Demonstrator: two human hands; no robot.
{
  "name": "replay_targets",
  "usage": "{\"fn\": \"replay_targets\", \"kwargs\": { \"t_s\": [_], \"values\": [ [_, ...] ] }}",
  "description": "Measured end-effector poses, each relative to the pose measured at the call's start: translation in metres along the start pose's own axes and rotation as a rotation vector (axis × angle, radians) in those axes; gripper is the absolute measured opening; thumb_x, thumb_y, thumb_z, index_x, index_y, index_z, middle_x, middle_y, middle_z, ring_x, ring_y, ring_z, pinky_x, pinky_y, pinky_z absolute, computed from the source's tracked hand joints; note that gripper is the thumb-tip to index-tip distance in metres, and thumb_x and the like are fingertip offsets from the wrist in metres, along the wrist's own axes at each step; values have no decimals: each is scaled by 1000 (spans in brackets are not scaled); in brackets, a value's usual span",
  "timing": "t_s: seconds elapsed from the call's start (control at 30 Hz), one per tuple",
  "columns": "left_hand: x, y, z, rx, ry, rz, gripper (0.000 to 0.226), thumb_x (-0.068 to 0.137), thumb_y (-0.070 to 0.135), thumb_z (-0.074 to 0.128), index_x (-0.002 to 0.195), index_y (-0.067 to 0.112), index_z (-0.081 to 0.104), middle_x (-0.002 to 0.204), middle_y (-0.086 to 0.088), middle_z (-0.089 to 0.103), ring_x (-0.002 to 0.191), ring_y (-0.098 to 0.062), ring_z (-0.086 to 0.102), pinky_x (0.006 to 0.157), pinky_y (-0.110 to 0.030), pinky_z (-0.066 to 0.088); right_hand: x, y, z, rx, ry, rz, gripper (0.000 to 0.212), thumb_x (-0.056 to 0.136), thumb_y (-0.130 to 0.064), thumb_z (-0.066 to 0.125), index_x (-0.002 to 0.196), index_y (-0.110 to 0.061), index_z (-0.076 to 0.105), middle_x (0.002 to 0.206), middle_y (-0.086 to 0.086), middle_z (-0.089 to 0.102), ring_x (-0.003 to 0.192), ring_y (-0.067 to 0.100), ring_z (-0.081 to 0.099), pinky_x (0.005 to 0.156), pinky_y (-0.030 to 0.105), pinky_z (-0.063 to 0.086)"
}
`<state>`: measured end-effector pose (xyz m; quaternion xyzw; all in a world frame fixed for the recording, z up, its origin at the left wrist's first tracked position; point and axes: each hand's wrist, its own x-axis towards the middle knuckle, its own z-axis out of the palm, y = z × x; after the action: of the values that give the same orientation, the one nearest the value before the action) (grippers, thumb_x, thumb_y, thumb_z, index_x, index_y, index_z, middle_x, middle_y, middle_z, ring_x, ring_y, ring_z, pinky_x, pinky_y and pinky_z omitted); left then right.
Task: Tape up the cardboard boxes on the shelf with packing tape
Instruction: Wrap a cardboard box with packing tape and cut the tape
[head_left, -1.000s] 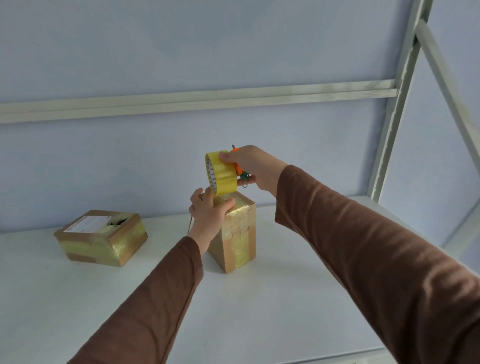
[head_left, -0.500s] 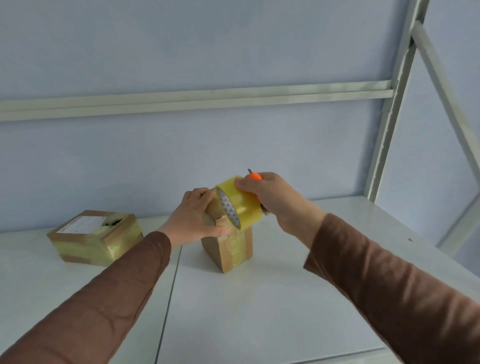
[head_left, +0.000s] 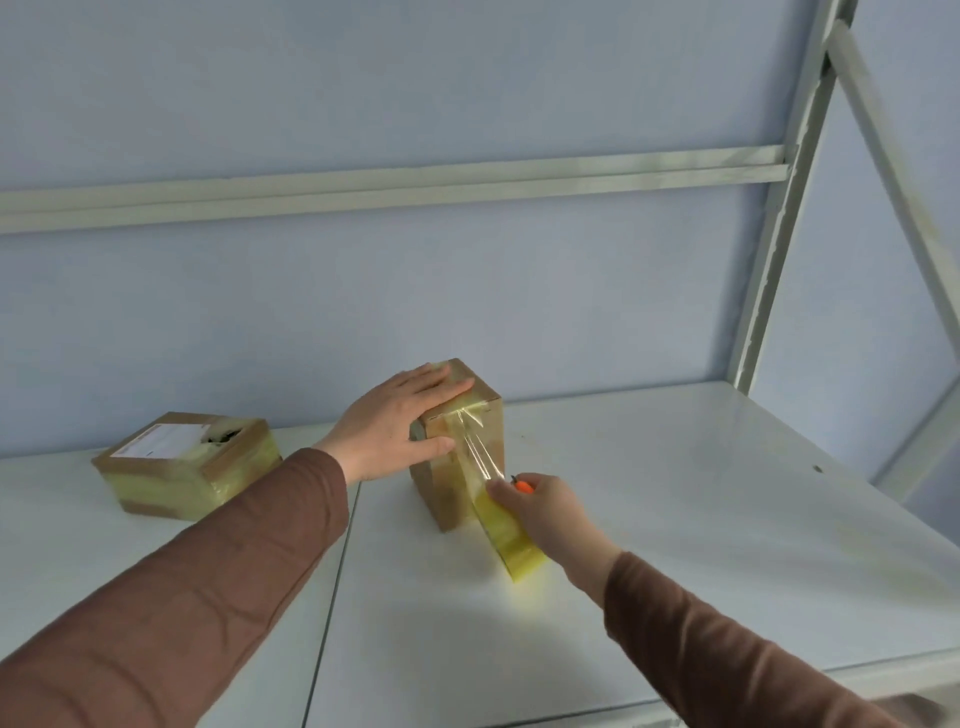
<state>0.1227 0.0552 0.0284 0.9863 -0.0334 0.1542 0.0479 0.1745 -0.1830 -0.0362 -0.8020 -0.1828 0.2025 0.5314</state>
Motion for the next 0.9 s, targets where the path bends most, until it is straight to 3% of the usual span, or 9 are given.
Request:
{"fn": "replay_targets", "kwargs": {
  "t_s": [0.1,0.2,0.33,0.4,0.47,0.67,0.73,0.83,0.9],
  "values": [
    [-1,4,0,84,-20,61,67,102,51,51,152,67,8,170,17,13,158,-13,7,123,-34,20,0,3,13,5,62,-29,50,93,-52,66,61,-21,42,53,-10,37,55,17,36,51,28,28],
    [0,6,-1,167,-28,71,67,106,39,46,154,64,5,169,21,11,157,-11,11,111,-41,41,-9,5,24,268,-55,-62,40,94,-57,65,82,-20,56,72,1,41,68,18,38,61,29,29],
    [7,-1,-7,-14,-132,73,67,101,31,37,160,51,12,169,19,13,157,-4,4,127,-32,11,-21,22,32,326,-87,-182,34,95,-44,69,107,-13,71,86,-7,62,79,10,55,74,24,45],
    [11,0,-6,-220,-107,35,59,102,36,28,161,39,24,167,19,22,155,2,5,128,-29,7,-27,27,34,308,-95,-219,27,96,-37,70,92,-10,68,76,-6,54,71,9,47,67,24,39],
    [11,3,3,-312,11,-33,52,108,52,29,157,36,37,163,18,34,152,5,14,127,-29,13,-31,33,38,232,-86,-284,40,98,-35,68,76,-7,50,69,-3,36,65,12,32,60,29,26],
    [15,16,26,-228,259,-79,41,105,40,53,145,32,56,150,15,54,148,-12,36,119,-40,35,-38,36,41,102,13,-397,38,98,-33,68,82,-5,49,69,-2,38,65,13,33,60,34,28],
    [14,16,27,-263,228,-75,45,104,37,55,149,32,51,155,13,49,152,-14,30,122,-45,29,-37,33,42,90,36,-381,41,98,-32,68,78,-6,45,68,-3,35,64,13,31,59,32,26],
    [6,17,24,-385,172,-121,76,100,36,63,162,36,19,171,11,14,158,-9,-1,129,-42,3,-34,28,43,158,31,-333,37,99,-32,67,87,1,54,74,3,41,70,19,37,65,36,31],
    [-8,26,25,-522,390,-301,83,96,33,69,162,32,18,167,9,16,155,-11,8,125,-34,10,-35,26,43,223,17,-309,40,98,-35,67,94,4,57,77,5,44,73,21,40,68,37,34]
  ]
}}
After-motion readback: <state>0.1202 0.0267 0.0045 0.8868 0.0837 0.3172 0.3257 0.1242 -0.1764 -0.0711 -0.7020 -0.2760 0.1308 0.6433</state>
